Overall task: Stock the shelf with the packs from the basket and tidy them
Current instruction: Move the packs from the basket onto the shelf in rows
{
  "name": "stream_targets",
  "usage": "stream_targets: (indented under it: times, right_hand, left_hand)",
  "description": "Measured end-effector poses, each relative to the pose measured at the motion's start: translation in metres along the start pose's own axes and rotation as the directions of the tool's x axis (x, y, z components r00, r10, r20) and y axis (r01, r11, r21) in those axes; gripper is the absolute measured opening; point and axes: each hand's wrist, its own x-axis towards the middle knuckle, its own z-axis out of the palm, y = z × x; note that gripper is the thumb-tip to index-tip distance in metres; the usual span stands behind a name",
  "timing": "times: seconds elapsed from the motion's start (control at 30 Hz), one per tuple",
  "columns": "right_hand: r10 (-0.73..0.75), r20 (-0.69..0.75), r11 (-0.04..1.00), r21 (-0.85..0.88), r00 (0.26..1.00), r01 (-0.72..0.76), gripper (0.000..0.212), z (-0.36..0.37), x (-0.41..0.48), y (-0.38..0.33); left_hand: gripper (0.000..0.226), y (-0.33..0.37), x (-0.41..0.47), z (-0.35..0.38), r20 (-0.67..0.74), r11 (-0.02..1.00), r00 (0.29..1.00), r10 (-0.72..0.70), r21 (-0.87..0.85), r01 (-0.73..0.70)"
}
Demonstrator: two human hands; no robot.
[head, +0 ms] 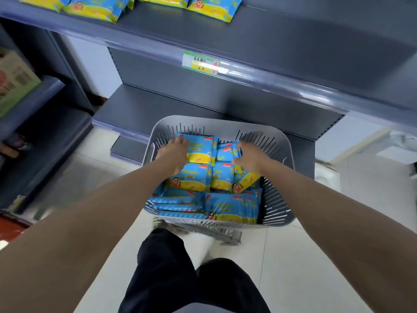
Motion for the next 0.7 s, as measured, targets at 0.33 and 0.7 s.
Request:
stream_targets:
  times: [0.33,0.7]
  right_hand:
    - [0.261,-0.026,0.902,0.364,0.965,-0.234,0.058,0.012,0.029,-0.013]
    - [0.274,0.011,0.864,0.437,0.962,-0.251,0.045,0.014,0.026,-0.01]
  left_hand:
    - [0.093,0.009,0.025,-0.003,0.076,0.843,0.957,-0.279,-0.459,0.282]
    - [0.114,0.003,0.027,-0.003,0.287,0.713,0.912,-0.292,-0.57,0.407]
